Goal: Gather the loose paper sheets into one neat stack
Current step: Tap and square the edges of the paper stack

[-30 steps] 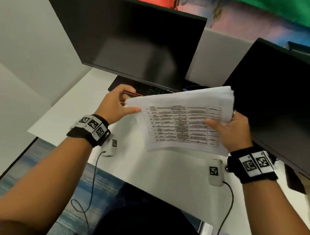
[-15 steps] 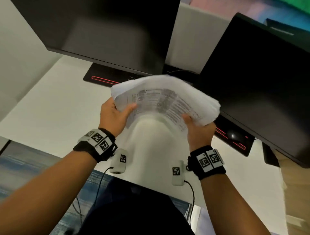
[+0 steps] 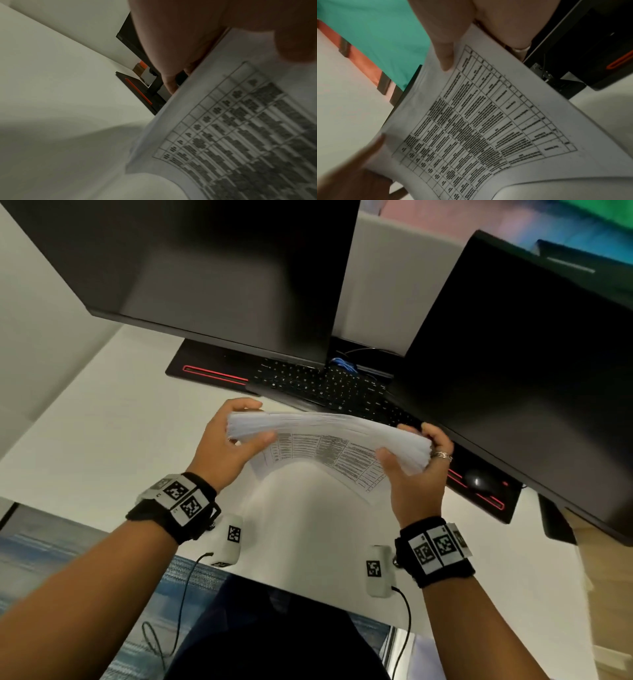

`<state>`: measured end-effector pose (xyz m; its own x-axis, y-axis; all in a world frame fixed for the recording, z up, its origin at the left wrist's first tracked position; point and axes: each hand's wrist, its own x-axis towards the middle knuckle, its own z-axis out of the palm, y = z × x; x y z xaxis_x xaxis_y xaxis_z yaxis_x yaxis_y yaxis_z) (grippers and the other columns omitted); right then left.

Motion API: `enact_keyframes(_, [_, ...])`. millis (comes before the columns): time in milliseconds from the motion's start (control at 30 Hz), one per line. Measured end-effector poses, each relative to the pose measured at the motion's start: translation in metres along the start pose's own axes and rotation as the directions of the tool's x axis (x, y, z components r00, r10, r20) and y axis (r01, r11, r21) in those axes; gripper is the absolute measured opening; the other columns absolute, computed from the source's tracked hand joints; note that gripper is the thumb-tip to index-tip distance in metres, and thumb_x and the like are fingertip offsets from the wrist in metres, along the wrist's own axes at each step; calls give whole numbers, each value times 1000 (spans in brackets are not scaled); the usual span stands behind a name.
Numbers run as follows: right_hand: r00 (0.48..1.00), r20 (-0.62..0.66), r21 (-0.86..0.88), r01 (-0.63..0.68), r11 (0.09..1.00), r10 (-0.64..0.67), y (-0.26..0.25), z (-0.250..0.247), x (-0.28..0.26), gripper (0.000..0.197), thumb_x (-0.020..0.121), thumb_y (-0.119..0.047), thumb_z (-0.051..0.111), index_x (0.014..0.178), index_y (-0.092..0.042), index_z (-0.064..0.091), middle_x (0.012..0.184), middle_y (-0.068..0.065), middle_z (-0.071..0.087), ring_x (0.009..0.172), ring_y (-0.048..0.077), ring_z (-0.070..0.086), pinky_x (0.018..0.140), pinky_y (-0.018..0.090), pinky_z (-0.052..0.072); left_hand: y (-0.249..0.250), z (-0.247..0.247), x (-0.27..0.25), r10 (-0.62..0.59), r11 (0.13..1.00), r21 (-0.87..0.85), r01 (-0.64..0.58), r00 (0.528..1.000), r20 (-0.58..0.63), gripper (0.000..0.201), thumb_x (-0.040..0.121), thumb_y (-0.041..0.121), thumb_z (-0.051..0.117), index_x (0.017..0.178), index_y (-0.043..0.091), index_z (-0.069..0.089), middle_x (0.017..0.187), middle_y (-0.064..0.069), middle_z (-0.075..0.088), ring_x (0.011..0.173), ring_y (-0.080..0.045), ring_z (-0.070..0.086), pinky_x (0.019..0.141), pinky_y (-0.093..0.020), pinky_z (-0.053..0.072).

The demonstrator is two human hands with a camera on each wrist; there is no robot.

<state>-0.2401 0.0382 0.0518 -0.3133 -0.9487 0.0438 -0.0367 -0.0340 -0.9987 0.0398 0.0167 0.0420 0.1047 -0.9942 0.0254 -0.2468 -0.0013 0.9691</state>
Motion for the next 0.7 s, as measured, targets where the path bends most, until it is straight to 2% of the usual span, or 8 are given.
enact_keyframes(67, [992,-18,-14,124,992,-124,0,-1,-1,59,82,2,75,123,-27,43,131,0,53,114,11,62,83,36,60,6,4,-2,43,995,-85,-48,997,-56,26,92,23,67,116,23,57,110,-2,64,95,-1,63,79,-14,51])
enact_keyframes(133, [966,-17,-162,253,954,-259,2,-3,-1,45,87,-3,72,113,-32,50,138,2,50,124,19,55,94,47,54,12,9,-2,72,990,-111,-86,990,-125,29,93,29,59,119,17,56,110,-6,68,98,-6,64,82,-14,50])
enact_keyframes(233, [949,46,-347,308,886,-312,7,-5,2,20,91,-11,69,98,-29,64,140,-1,50,127,20,52,102,49,47,14,17,-1,75,990,-100,-97,976,-202,24,97,23,57,119,14,56,110,-8,69,96,-4,64,83,-13,49])
enact_keyframes(300, [946,50,-342,318,884,-321,8,-6,2,12,91,-10,69,96,-21,69,138,-1,52,126,18,53,102,42,48,14,21,-1,84,992,-75,-106,964,-252,21,99,21,57,119,14,56,111,-10,69,94,-2,64,82,-12,48])
enact_keyframes(367, [938,29,-330,336,882,-346,7,-7,0,11,90,-6,69,94,-16,71,134,-1,54,124,14,54,101,29,47,13,24,-3,102,990,-65,-128,948,-300,19,100,21,57,118,16,54,113,-13,68,97,-6,64,84,-15,50])
enact_keyframes(467, [926,9,-315,362,877,-378,4,-6,-5,15,88,-1,69,89,-16,71,128,-5,55,118,1,53,97,13,41,12,28,-4,103,988,-76,-134,940,-324,20,99,24,57,118,20,54,115,-11,67,104,-19,65,93,-33,53])
enact_keyframes(533, [919,14,-321,378,868,-395,2,-6,-7,16,87,0,69,87,-16,70,127,-2,56,116,1,54,95,9,40,13,29,-4,96,990,-68,-124,942,-320,17,99,25,57,116,21,55,114,-9,67,104,-22,65,92,-38,55])
enact_keyframes(700, [918,50,-299,390,871,-394,2,-8,-5,17,86,1,70,86,-16,69,128,3,56,116,3,55,89,7,44,13,28,-4,107,991,-44,-127,945,-310,16,98,27,56,113,21,56,108,3,64,94,-3,62,80,-21,53])
